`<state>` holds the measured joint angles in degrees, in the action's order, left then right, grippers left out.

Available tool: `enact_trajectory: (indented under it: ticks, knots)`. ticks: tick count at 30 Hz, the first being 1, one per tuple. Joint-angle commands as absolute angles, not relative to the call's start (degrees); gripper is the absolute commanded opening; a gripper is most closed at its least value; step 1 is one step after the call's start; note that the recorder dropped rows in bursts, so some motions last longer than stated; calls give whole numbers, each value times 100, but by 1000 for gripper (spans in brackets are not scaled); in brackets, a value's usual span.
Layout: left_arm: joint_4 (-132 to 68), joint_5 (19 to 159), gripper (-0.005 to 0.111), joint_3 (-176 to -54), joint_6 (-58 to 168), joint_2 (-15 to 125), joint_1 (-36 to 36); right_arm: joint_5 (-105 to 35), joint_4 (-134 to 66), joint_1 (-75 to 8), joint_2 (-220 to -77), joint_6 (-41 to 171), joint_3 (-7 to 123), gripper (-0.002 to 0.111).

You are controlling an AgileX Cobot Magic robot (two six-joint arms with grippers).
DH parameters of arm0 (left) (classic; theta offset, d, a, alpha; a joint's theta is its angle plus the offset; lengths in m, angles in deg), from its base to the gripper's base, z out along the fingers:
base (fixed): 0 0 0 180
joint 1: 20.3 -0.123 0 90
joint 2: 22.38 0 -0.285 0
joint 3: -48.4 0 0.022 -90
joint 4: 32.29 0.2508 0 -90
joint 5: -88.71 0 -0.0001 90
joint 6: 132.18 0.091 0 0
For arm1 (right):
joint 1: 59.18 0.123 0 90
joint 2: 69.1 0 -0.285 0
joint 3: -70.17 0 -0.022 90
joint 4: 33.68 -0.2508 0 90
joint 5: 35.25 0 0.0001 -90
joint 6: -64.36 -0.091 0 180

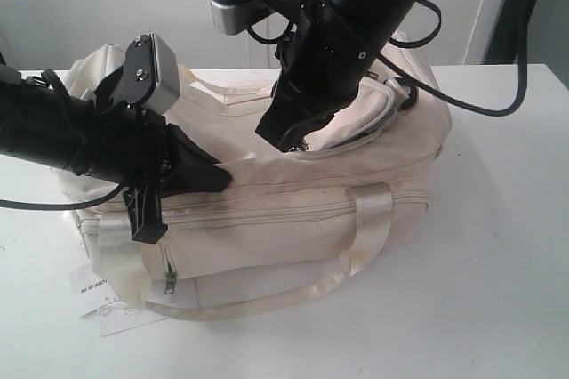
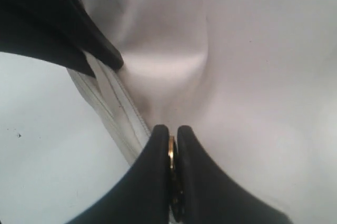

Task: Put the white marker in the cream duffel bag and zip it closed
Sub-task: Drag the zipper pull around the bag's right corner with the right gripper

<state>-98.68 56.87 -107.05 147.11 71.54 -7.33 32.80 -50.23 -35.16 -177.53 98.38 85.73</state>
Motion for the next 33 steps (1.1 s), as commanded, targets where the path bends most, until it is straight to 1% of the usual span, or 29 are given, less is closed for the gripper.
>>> enact_trajectory:
  ticks: [1,9,13,18,33]
  knots:
    - [-9775,5765,0,-10699,14661,7159,-748,3472,-4309,-3597,-17532,9856,8550,0]
    - [-9734,5765,0,-10699,14655,7159,-758,3472,-4290,-3800,-17501,9736,8550,0]
    - [-9332,5911,0,-10699,14322,7148,-758,3472,-4263,-3873,-17501,9544,8550,0]
    - [-9005,5981,0,-10699,14073,7044,-758,3472,-4252,-3923,-17501,9533,8550,0]
    - [-8956,5931,0,-10699,14047,7007,-758,3472,-3938,-3923,-17501,9492,8550,0]
